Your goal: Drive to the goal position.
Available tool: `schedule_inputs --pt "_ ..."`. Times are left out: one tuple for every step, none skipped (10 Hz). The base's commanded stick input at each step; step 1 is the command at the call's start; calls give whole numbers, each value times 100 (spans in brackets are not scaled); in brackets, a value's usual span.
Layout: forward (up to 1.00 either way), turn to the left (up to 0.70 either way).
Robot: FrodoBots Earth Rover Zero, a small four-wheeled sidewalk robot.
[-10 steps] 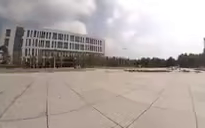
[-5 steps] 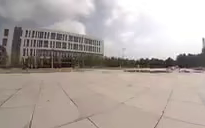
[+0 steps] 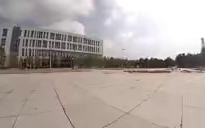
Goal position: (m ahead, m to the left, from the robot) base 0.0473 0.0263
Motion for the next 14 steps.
schedule_inputs --pt "70 0" --pt "70 0" --pt "70 0" --pt "70 0" --pt "70 0" --pt "70 0" --pt "70 0" --pt "70 0" --pt "70 0" --pt "70 0" --pt "70 0" --pt "70 -2" --pt "70 -29" --pt "70 -8"
